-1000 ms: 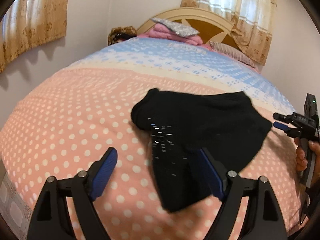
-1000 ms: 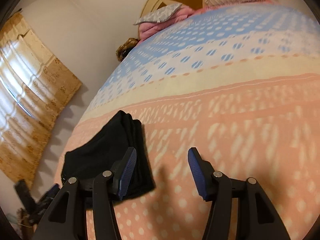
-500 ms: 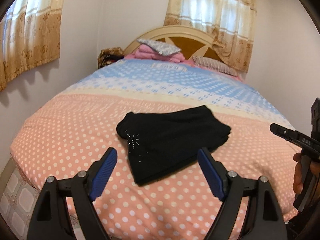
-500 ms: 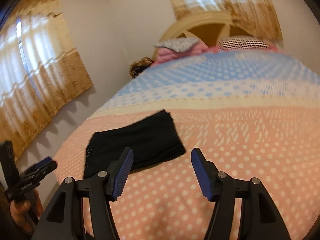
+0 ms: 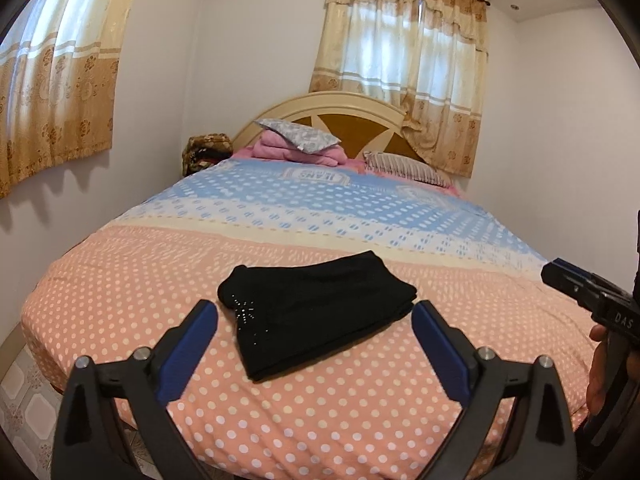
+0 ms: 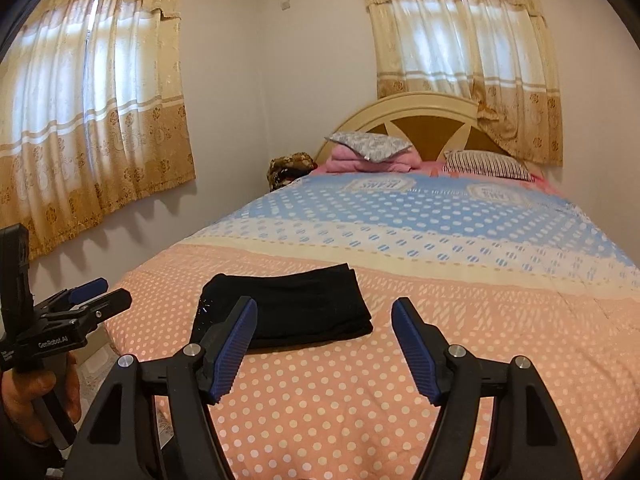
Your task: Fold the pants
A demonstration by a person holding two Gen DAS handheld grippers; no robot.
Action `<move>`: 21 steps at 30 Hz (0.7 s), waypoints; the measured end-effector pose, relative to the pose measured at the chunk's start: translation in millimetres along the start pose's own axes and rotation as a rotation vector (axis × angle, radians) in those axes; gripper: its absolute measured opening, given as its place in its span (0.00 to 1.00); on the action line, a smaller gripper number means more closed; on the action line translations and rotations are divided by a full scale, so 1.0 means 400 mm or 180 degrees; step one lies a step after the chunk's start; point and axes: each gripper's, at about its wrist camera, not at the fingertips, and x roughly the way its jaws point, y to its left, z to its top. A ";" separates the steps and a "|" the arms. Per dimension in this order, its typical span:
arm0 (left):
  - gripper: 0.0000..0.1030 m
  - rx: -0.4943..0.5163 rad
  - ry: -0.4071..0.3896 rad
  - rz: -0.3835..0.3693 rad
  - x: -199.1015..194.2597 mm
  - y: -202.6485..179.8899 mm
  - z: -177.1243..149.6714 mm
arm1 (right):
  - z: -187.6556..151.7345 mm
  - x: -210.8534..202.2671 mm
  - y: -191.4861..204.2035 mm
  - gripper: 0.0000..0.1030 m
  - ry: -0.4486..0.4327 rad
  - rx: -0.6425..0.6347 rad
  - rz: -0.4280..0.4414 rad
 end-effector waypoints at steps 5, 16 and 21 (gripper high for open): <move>0.97 0.0004 -0.0040 -0.0016 -0.013 -0.012 0.004 | 0.000 -0.036 0.016 0.70 -0.0053 -0.0037 0.0001; 0.97 -0.0010 -0.0077 0.0004 -0.028 -0.020 0.006 | -0.006 -0.064 0.042 0.71 -0.0106 -0.0126 0.0004; 0.99 0.0005 -0.0060 0.0007 -0.029 -0.024 0.005 | -0.006 -0.071 0.044 0.71 -0.0145 -0.0119 0.0031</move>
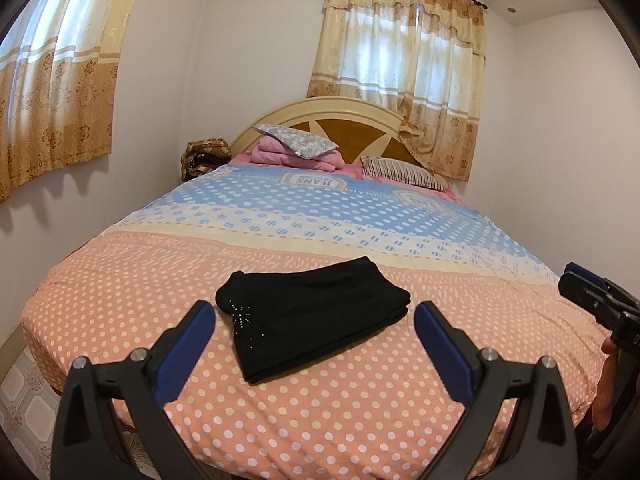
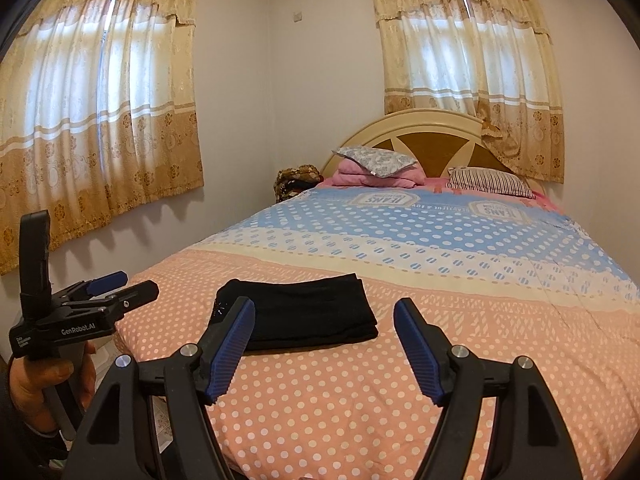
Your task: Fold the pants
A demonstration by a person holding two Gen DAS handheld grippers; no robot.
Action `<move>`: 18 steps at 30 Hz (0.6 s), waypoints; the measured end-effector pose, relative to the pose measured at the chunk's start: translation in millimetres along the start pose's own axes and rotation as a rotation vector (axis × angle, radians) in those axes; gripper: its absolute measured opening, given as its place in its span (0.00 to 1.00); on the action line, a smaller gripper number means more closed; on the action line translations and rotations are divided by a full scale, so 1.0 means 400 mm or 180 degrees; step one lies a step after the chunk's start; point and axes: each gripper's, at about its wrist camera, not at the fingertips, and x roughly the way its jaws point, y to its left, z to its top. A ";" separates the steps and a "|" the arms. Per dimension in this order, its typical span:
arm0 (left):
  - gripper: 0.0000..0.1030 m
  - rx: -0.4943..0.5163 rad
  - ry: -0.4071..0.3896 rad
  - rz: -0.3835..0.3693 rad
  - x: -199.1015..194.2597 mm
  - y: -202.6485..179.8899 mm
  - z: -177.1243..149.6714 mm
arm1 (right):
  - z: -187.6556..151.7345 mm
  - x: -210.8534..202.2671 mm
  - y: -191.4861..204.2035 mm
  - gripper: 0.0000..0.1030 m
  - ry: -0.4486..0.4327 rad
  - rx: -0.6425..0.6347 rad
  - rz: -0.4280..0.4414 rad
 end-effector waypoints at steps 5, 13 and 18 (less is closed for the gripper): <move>0.99 0.0017 -0.0009 0.0008 -0.001 -0.002 0.000 | -0.002 -0.001 0.001 0.72 0.0002 0.0003 0.0007; 0.99 0.0025 0.0012 0.0026 0.003 -0.004 -0.003 | -0.005 -0.007 0.008 0.72 -0.0015 0.0018 0.0023; 1.00 0.0046 0.0009 0.0050 0.002 -0.004 0.000 | -0.005 -0.015 0.008 0.72 -0.0036 0.0013 0.0040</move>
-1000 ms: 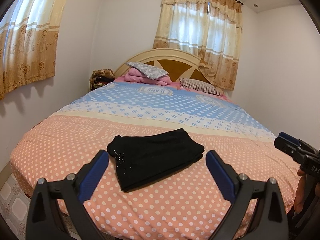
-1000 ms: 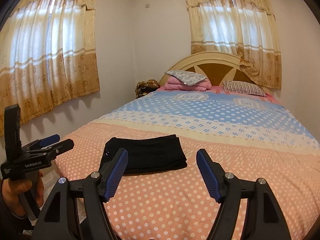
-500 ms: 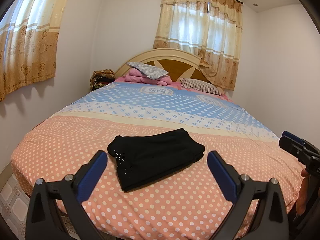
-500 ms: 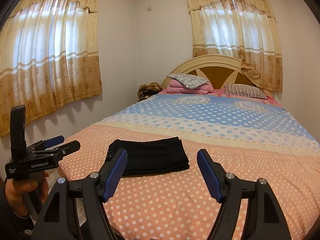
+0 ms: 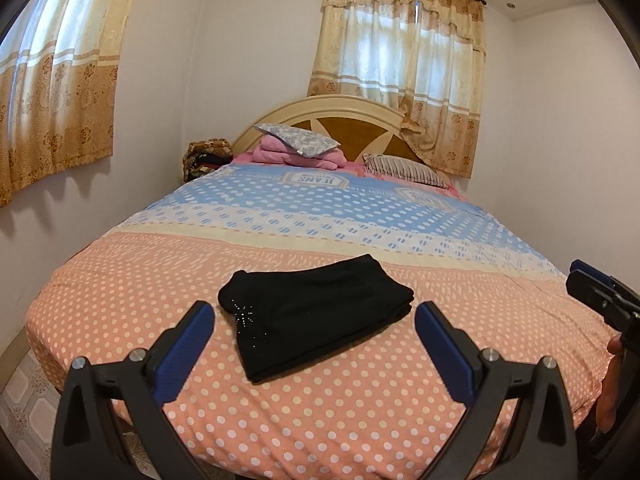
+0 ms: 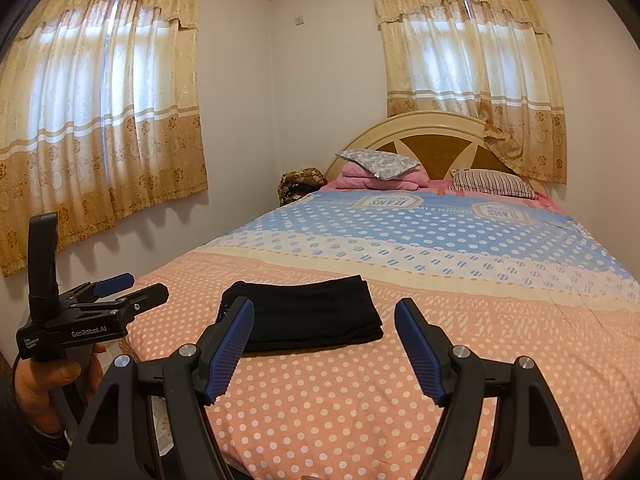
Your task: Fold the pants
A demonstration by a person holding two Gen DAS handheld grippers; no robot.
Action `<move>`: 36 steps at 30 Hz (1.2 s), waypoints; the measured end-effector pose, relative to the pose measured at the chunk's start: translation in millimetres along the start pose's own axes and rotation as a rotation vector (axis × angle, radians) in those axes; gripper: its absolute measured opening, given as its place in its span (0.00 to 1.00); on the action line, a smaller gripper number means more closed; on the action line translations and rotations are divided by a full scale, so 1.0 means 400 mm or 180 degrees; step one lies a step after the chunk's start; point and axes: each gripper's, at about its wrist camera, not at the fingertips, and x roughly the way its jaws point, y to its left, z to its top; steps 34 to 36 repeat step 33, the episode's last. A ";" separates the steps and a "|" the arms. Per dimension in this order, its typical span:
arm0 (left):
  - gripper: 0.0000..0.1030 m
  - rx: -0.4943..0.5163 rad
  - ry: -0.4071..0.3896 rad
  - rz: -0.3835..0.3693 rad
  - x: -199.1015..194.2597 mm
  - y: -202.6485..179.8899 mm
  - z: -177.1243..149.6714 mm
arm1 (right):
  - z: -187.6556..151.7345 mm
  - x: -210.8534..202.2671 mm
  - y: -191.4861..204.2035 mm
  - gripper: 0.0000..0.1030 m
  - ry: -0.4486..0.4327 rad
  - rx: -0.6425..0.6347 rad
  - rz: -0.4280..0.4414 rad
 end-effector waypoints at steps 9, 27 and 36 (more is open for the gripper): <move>1.00 0.0089 -0.0030 0.0012 -0.008 -0.012 0.003 | -0.001 0.001 0.017 0.76 -0.0024 -0.0067 -0.0001; 1.00 0.0271 0.0089 0.0187 0.013 -0.039 -0.014 | -0.010 0.012 0.024 0.76 0.0012 -0.0118 -0.0001; 1.00 0.0314 0.0086 0.0156 0.014 -0.046 -0.022 | -0.017 0.015 0.023 0.76 0.0038 -0.0112 -0.0008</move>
